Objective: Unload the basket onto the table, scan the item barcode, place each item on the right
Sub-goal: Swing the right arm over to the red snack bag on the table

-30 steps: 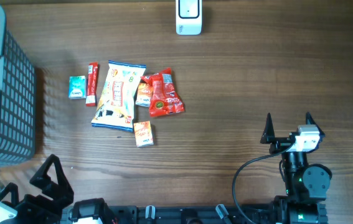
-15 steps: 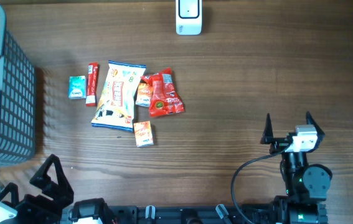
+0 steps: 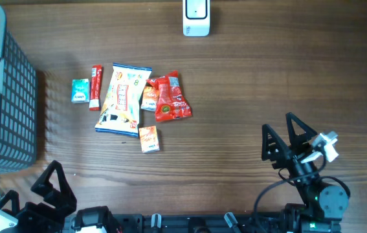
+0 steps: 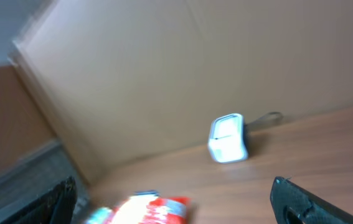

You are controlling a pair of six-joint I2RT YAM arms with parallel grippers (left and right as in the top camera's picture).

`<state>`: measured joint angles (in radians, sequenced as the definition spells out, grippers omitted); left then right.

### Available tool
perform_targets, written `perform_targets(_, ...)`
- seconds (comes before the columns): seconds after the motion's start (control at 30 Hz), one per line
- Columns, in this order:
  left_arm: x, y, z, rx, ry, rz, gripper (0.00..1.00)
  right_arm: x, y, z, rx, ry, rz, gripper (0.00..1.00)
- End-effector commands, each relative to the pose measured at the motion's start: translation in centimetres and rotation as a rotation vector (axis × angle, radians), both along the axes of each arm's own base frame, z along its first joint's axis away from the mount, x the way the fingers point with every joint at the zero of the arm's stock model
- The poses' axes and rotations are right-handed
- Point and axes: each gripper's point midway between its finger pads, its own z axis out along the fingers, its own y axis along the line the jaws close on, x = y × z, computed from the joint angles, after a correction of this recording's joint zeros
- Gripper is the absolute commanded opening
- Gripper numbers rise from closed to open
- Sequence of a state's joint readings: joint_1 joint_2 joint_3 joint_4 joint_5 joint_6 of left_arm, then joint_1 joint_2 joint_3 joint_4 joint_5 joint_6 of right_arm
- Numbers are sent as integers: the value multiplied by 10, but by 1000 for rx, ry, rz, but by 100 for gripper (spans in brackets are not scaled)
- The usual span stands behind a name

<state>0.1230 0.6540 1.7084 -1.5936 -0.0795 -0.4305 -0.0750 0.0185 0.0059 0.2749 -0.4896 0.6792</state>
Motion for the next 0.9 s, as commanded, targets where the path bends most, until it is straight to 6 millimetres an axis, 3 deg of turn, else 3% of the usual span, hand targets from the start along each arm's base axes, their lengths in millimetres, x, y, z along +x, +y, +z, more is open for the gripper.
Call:
perform_targets(0.0,0,-2,2,-6,-7,-6,100,-17,14,28,143,-49,142,100)
perform_targets(0.2,0,-2,2,-6,-7,-6,100,-53,18,86,50,-363,153,100)
perform_targets(0.37,0,-2,2,-6,-7,-7,100,-59,20,112,-56,-421,107,100)
perform_targets(0.63,0,-2,2,-6,-7,-6,100,-33,26,131,-250,-244,91,100)
perform_targets(0.87,0,-2,2,-6,-7,-6,100,-4,46,141,-289,-67,283,100)
